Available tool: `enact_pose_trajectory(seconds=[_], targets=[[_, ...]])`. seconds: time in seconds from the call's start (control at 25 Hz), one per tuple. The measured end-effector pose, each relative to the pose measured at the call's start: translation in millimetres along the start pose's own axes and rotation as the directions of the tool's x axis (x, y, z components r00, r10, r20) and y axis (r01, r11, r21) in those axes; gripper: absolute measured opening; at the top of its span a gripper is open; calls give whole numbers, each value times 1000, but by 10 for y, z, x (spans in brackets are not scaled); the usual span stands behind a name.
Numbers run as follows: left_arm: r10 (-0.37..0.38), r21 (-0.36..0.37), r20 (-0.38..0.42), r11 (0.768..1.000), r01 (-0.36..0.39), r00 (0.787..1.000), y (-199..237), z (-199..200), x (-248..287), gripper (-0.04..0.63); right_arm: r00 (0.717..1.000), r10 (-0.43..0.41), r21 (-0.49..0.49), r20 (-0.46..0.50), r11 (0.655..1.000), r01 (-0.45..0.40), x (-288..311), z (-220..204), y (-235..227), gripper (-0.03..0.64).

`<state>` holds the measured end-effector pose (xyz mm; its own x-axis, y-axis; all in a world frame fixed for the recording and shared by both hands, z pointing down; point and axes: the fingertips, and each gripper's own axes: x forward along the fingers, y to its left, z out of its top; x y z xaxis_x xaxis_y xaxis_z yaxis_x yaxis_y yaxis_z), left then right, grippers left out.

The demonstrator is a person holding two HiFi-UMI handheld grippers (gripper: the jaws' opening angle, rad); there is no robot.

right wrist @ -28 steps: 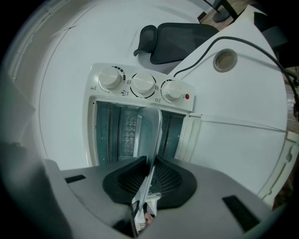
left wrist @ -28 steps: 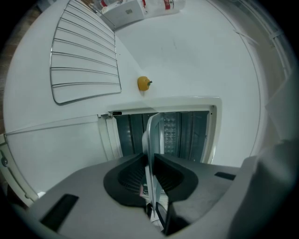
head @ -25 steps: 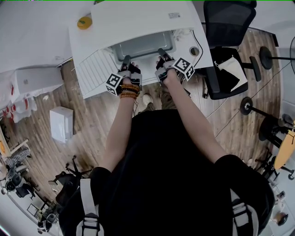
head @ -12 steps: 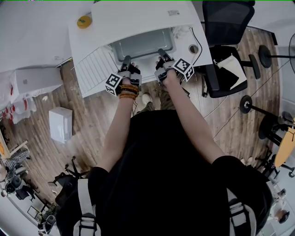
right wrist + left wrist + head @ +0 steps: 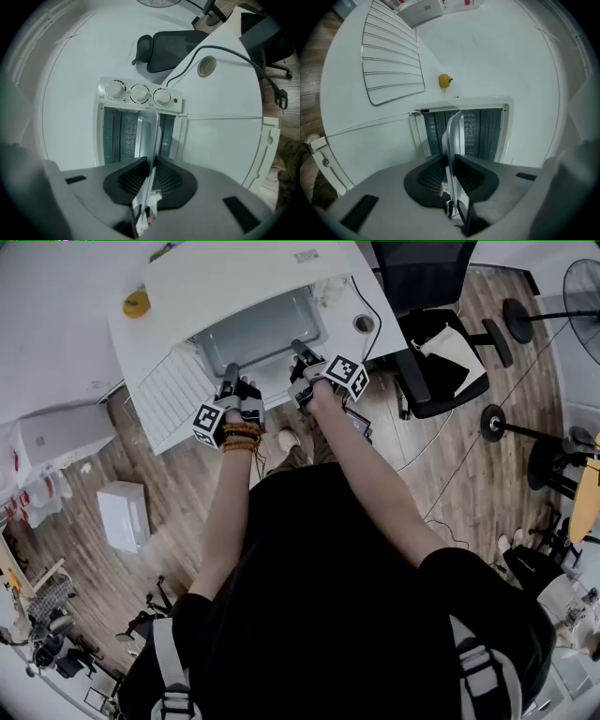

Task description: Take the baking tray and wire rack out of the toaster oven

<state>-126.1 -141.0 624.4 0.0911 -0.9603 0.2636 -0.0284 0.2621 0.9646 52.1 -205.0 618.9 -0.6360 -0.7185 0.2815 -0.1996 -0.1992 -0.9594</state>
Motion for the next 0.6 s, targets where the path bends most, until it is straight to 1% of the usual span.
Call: enact_pose_trajectory(seconds=[0.2, 0.6], targets=[[5, 5, -25, 1000, -5, 1000, 38, -36, -73, 72, 1000, 0, 14, 25, 1000, 0, -85, -39, -32, 69], [-10, 2, -37, 1000, 10, 999, 44, -81, -195, 72, 999, 8, 20, 53, 1000, -9, -228, -103, -40, 69]])
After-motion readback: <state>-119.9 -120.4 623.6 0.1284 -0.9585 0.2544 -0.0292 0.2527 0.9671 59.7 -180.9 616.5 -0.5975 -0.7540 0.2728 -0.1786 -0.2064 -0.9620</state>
